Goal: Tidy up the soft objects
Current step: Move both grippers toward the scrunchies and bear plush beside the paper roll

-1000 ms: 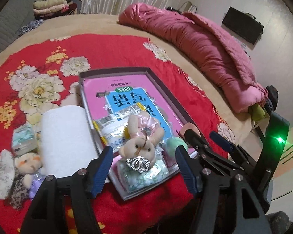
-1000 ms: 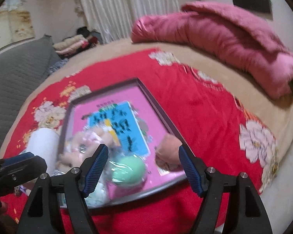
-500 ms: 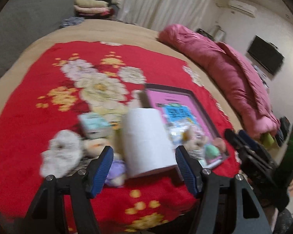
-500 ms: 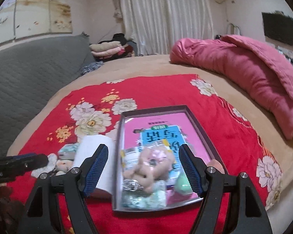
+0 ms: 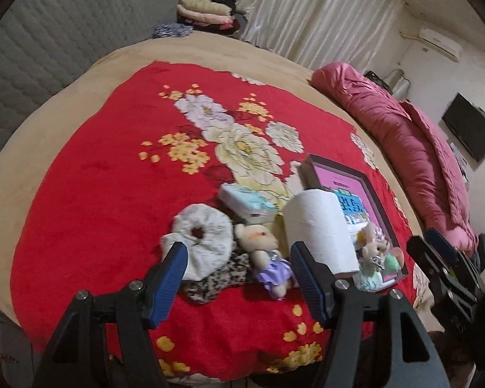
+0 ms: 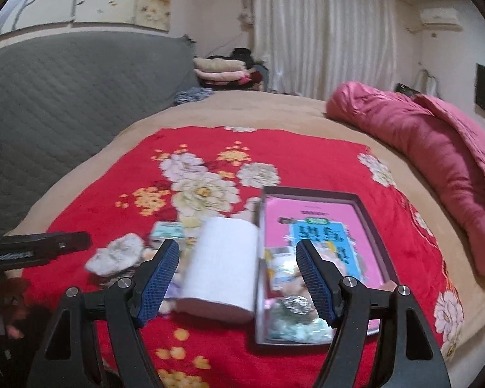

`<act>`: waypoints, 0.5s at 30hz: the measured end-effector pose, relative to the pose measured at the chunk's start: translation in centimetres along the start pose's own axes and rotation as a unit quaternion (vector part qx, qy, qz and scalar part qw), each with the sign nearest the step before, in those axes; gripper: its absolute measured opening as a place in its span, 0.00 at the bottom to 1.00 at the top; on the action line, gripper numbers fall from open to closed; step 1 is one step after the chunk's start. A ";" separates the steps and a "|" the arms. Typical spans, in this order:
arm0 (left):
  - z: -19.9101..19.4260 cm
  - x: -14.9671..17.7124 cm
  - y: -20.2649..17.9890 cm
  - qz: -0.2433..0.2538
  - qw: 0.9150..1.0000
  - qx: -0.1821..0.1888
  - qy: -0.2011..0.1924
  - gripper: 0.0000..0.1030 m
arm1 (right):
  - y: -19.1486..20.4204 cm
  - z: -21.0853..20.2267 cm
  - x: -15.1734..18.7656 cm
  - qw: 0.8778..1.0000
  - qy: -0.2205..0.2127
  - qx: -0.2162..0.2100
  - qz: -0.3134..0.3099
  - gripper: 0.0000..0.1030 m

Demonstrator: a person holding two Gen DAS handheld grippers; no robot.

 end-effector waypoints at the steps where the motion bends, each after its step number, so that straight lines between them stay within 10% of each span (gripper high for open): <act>1: -0.1 0.0 0.4 -0.004 1.000 -0.002 0.000 0.64 | 0.7 -0.1 -0.1 1.000 0.001 -0.003 -0.008 0.74; 15: 0.1 0.6 6.4 -0.065 0.998 -0.013 -0.005 0.64 | 9.2 -0.7 -2.6 0.995 -0.004 -0.080 -0.054 0.74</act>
Point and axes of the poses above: each gripper's, at about its wrist camera, not at the fingertips, and z roughly the way its jaws point, y to its left, x to its underside, the point moved 7 cm from there along z, roughly the way its jaws point, and after that the axes turned 8 degrees about z, right-handed, at the moved point
